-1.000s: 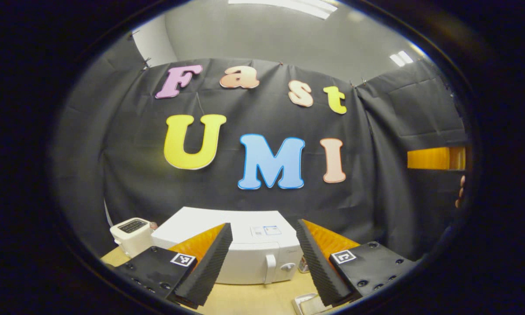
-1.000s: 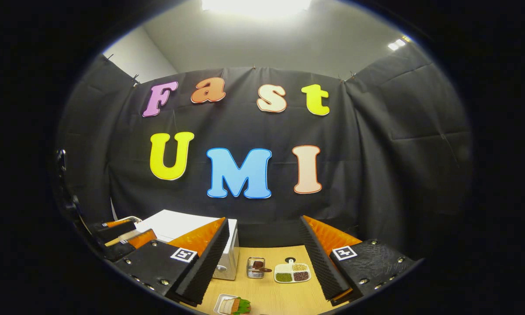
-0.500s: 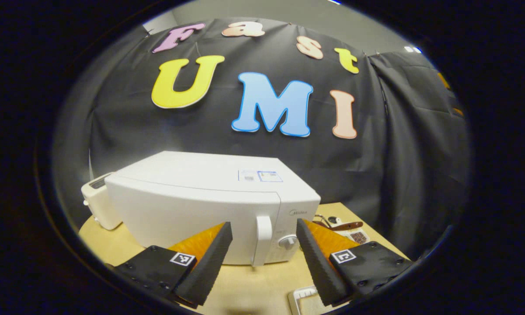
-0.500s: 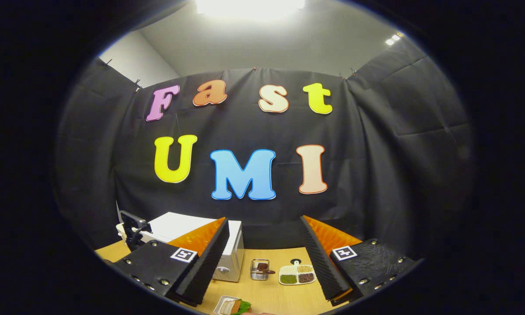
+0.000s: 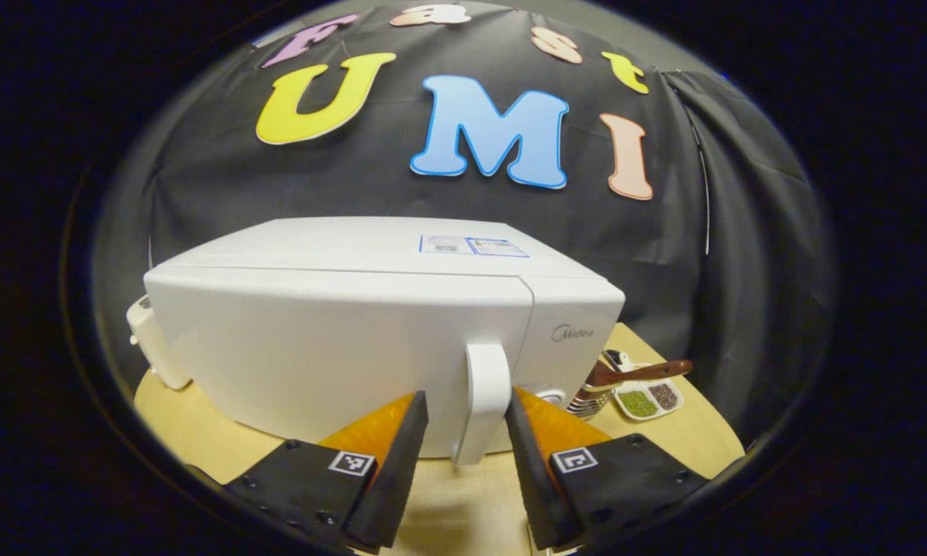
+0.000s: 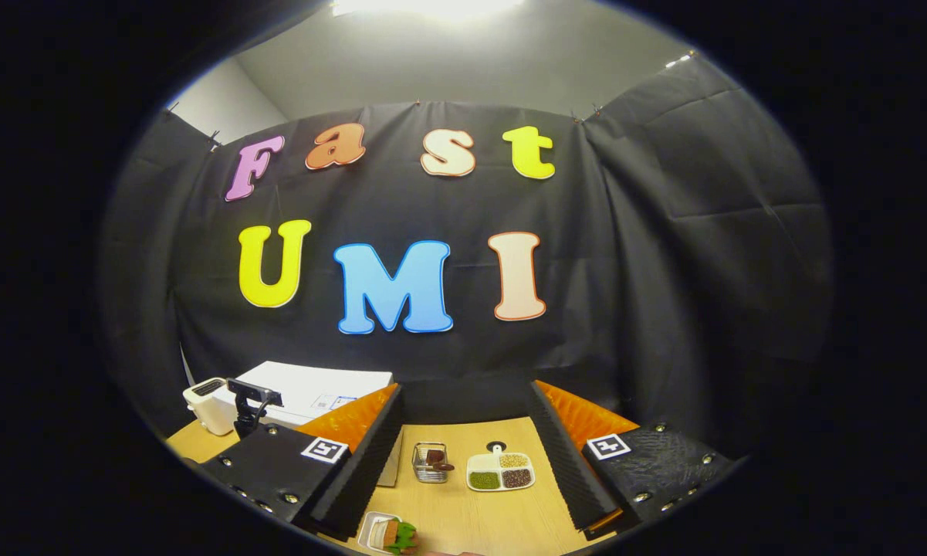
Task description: Open the microwave oven with the left hand, put the food in, and close the microwave oven.
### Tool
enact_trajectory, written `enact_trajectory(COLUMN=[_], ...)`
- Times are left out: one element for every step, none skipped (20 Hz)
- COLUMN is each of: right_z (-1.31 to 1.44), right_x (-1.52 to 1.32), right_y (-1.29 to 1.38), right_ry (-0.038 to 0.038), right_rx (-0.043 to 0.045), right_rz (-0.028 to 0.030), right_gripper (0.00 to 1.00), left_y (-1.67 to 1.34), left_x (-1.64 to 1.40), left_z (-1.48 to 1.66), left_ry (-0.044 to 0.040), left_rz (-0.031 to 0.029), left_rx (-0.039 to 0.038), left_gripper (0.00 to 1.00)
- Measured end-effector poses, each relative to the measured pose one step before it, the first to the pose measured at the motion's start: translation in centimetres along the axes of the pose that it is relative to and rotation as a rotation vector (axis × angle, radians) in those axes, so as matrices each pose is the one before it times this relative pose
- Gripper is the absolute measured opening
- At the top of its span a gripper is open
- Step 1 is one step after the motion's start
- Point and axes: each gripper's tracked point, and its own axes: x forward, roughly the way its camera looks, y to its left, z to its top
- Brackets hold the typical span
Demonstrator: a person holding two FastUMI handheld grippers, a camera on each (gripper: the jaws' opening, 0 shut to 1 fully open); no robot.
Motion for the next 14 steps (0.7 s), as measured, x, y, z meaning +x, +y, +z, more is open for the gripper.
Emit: enact_trajectory(right_z=[-0.161,-0.134,-0.027,-0.055,-0.038,-0.178,-0.164,-0.143,-0.06,-0.078,0.073,-0.067,0.034,0.04], right_x=[0.094,0.013,0.067,0.022,0.051,0.007,0.015,-0.04,-0.015,-0.067,-0.118,-0.051,-0.057,-0.129], right_y=[0.036,0.0,0.099,0.095,0.184,0.094,0.077,0.073,0.098,-0.018,-0.032,-0.01,0.025,-0.092], right_ry=[0.00612,0.00313,0.00232,0.00066,0.00228,0.002,0.00314,0.00334,0.00141,-0.00044,-0.00006,-0.00105,-0.0017,-0.00128], right_rx=[-0.00048,-0.00021,0.00161,0.00285,0.00273,0.00129,-0.00039,-0.00128,-0.00113,-0.0018,-0.00235,-0.00118,0.00001,-0.00026], right_rz=[0.00108,0.0024,0.00135,0.00354,0.0037,0.00463,0.00328,0.00287,0.00384,0.00148,0.0014,0.0016,0.00069,-0.00155], right_gripper=[0.96,0.96,0.96,0.96,0.96,0.96,0.96,0.96,0.96,0.96,0.96,0.96,0.96,0.96], left_y=[-0.58,0.112,0.101,-0.034,-0.076,0.022,-0.076,0.091,-0.023,-0.061,-0.006,0.068,0.033,-0.074], left_x=[-0.162,-0.037,0.161,0.073,-0.14,0.144,-0.267,0.12,0.394,-0.421,-0.085,0.038,-0.021,-0.038], left_z=[0.095,0.241,-0.19,0.095,-0.117,-0.047,-0.04,-0.04,0.036,-0.047,0.025,-0.084,0.05,-0.079], left_ry=[-0.00089,-0.00225,0.00389,0.00006,0.01053,0.00958,0.00752,-0.00087,0.00933,0.00577,0.00408,0.00682,0.00462,0.00441], left_rz=[-0.00962,0.00732,0.00909,-0.00066,-0.00667,-0.00067,-0.00082,0.00509,0.00014,-0.00104,-0.00096,-0.00044,-0.0014,-0.00276], left_rx=[0.01019,0.03385,0.0171,-0.00283,-0.01065,-0.00158,0.01358,0.00692,0.00635,-0.00459,0.00136,0.00384,0.00015,-0.00314], left_gripper=[0.63,0.32,0.28,0.23,0.23,0.18,0.1,0.09,0.06,0.06,0.06,0.06,0.06,0.06])
